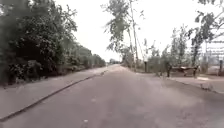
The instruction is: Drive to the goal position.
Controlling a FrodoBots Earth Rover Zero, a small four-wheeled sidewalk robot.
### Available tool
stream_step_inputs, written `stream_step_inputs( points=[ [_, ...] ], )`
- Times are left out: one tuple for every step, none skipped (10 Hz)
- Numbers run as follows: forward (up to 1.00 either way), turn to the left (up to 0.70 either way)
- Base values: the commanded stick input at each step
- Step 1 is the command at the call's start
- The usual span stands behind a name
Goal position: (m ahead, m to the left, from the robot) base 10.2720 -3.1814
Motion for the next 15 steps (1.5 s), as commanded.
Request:
stream_step_inputs(
  points=[
    [0.7, 0.0],
    [0.7, 0.0],
    [0.7, 0.0],
    [0.7, 0.0],
    [0.7, 0.0],
    [0.7, 0.0],
    [0.7, 0.0],
    [0.7, 0.0],
    [0.7, -0.02],
    [0.7, -0.04],
    [0.7, -0.35],
    [0.7, -0.35],
    [0.7, -0.33],
    [0.7, -0.19],
    [0.7, -0.03]
  ],
)
